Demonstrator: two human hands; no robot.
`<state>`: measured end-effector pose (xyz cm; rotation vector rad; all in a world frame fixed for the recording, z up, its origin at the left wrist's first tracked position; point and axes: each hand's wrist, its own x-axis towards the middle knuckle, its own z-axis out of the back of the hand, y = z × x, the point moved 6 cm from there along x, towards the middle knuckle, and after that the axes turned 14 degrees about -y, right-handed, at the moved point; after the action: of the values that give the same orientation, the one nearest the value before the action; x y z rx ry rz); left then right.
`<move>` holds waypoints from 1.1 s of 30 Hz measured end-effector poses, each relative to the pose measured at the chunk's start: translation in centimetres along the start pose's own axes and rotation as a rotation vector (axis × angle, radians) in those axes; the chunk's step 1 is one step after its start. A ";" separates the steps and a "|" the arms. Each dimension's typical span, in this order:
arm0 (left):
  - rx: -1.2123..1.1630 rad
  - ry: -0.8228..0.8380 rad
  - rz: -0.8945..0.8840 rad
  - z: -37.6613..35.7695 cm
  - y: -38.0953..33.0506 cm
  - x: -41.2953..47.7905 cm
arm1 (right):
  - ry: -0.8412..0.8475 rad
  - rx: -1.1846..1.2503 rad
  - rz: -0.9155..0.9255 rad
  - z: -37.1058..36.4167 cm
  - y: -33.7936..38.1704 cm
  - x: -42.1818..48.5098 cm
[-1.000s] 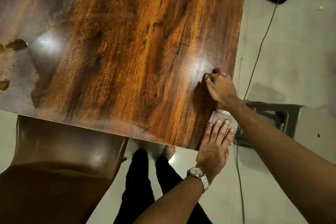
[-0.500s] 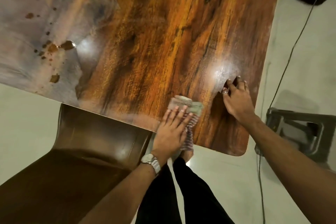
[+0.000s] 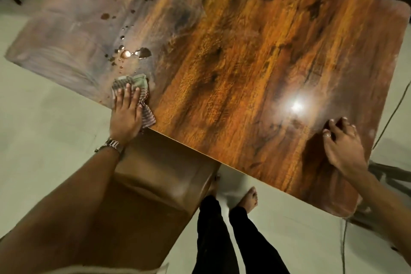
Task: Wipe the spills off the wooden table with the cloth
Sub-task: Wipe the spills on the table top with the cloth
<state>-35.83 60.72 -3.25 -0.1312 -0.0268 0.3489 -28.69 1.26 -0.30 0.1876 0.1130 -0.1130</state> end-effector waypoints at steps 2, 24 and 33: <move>0.002 -0.024 0.042 -0.4 -1.1 -0.3 | -0.026 0.002 -0.015 0.3 0.1 0.1; -0.257 0.177 -0.837 -7.5 -53.8 -26.3 | 0.262 0.212 -0.157 4.9 -4.3 4.0; -0.166 0.122 -1.351 -7.8 -53.6 -29.0 | 0.336 0.174 -0.094 3.7 -4.8 3.1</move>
<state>-44.49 -0.10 -3.97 -0.2671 -0.0184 -1.0128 -25.80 -4.51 2.10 0.3742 0.4478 -0.1843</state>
